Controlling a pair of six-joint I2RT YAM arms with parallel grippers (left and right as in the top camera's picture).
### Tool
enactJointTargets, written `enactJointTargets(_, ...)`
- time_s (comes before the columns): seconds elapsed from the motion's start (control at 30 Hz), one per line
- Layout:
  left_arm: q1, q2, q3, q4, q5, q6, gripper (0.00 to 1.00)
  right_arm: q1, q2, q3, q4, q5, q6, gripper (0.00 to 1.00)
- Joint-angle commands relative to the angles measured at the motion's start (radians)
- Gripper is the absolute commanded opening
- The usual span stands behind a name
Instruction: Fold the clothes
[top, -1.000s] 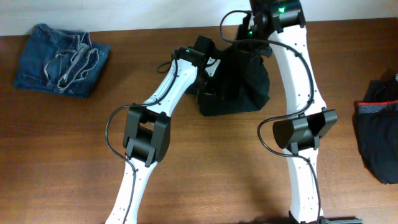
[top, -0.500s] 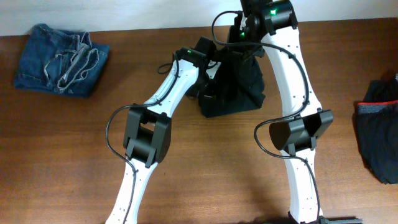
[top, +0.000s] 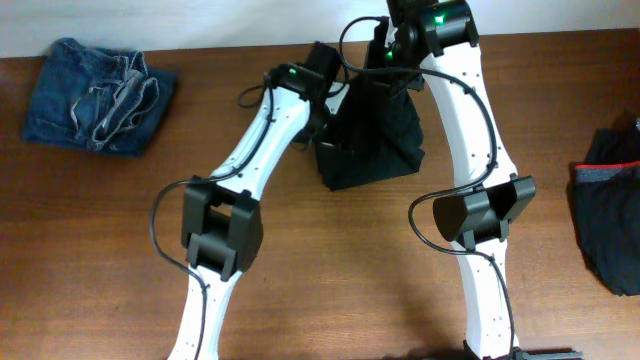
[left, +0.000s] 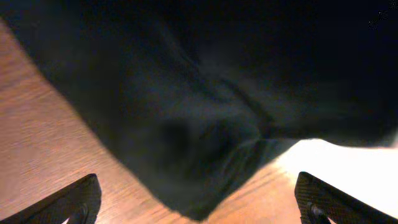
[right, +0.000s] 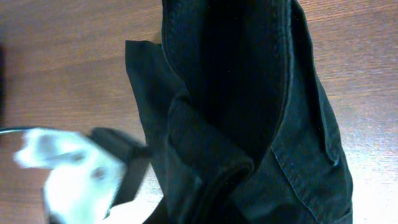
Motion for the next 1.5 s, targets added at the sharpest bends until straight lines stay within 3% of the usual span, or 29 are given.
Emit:
enactJointTargets(0.0, 0.021, -0.08, -0.003, -0.022, -0.014, 0.008, 0.99, 0.018, -0.005, 0.025, 0.011, -0.039, 0.001, 0.11)
enactJointTargets(0.23, 0.108, -0.133, -0.003, -0.068, -0.098, -0.025, 0.99, 0.019, -0.005, 0.025, 0.015, -0.051, 0.009, 0.13)
enactJointTargets(0.5, 0.271, -0.179, -0.003, -0.098, -0.1, -0.025, 0.99, 0.059, 0.0, 0.006, 0.046, -0.047, 0.012, 0.13)
enactJointTargets(0.57, 0.301, -0.179, -0.003, -0.124, -0.1, -0.025, 0.99, 0.073, 0.004, -0.011, 0.062, -0.037, 0.012, 0.21)
enactJointTargets(0.63, 0.325, -0.179, -0.003, -0.148, -0.1, -0.024, 0.99, 0.091, 0.011, -0.039, 0.084, -0.019, 0.012, 0.35)
enactJointTargets(0.77, 0.346, -0.179, -0.003, -0.173, -0.101, -0.024, 0.99, 0.124, 0.027, -0.15, 0.152, -0.02, 0.011, 0.46)
enactJointTargets(1.07, 0.346, -0.179, -0.003, -0.177, -0.101, -0.021, 0.99, 0.154, 0.028, -0.4, 0.291, -0.042, 0.011, 0.49)
enactJointTargets(1.47, 0.346, -0.179, -0.003, -0.177, -0.101, -0.021, 0.99, 0.237, 0.028, -0.409, 0.329, -0.159, 0.011, 0.49)
